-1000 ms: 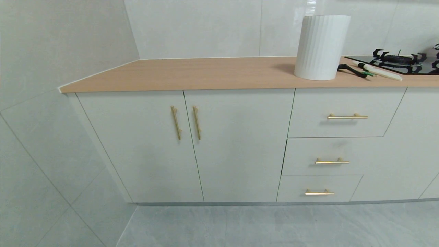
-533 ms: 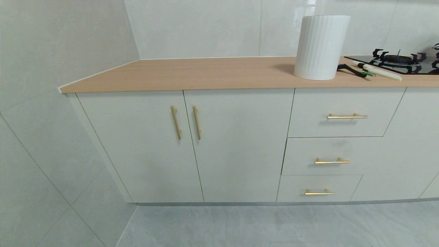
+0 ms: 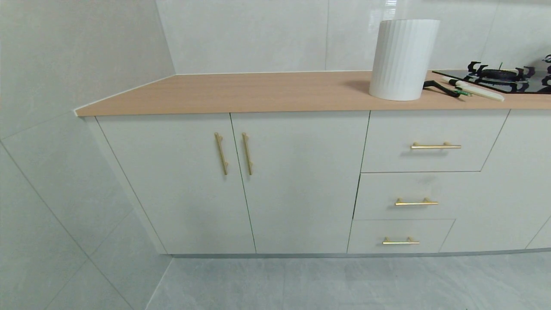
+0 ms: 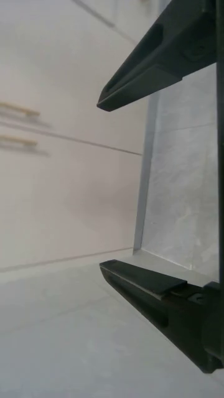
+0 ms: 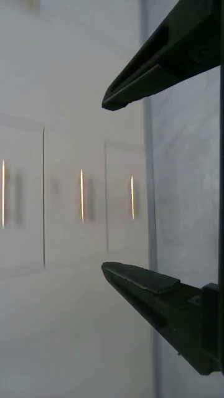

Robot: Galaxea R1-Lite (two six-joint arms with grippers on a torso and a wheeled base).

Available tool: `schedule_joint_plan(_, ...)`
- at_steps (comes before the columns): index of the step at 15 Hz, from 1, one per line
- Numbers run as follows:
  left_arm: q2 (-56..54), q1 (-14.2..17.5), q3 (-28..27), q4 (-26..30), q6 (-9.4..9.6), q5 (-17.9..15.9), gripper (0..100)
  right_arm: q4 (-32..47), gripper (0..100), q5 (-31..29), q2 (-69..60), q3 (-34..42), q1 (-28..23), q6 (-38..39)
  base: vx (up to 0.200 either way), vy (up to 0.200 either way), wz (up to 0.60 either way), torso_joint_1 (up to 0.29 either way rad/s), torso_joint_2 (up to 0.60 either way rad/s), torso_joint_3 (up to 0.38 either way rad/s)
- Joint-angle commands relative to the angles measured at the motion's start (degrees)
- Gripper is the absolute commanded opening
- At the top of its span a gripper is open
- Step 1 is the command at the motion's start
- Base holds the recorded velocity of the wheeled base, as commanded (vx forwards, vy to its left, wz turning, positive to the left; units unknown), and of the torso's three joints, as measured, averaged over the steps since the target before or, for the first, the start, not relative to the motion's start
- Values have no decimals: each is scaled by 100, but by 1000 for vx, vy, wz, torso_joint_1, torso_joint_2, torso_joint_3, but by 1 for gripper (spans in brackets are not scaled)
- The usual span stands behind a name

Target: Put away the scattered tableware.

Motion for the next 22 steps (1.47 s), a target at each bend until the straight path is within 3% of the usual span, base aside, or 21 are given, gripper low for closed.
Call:
schedule_joint_plan(1, -1, -7, 35, 53, 31, -55, 100, 253, 100, 232, 93, 0, 16, 0, 0, 0, 0, 0, 0, 0)
schedule_joint_plan(2, -1, -7, 35, 80, 48, -73, 100, 156, 100, 215, 198, 0, 60, 9, 0, 0, 0, 0, 0, 0)
schedule_joint_plan(5, 61, -16, 27, 150, 453, -301, 100, 156, 100, 100, 5, 0, 25, 167, 0, 0, 0, 0, 0, 0)
schedule_joint_plan(6, 25, -33, 27, 150, 409, -310, 100, 156, 100, 92, 5, 0, 25, 194, 0, 0, 0, 0, 0, 0)
schedule_joint_plan(8, 8, -33, 27, 141, 119, -284, 100, 156, 100, 92, 5, 0, 25, 202, 0, 0, 0, 0, 0, 0)
schedule_joint_plan(19, 8, -33, 27, 150, 145, -293, 100, 147, 100, 83, 5, 0, 25, 220, 0, 0, 0, 0, 0, 0)
schedule_joint_plan(22, 8, -33, 35, 141, 189, -301, 100, 147, 100, 83, 5, 0, 25, 220, 0, -200, 0, -2, 2, 1)
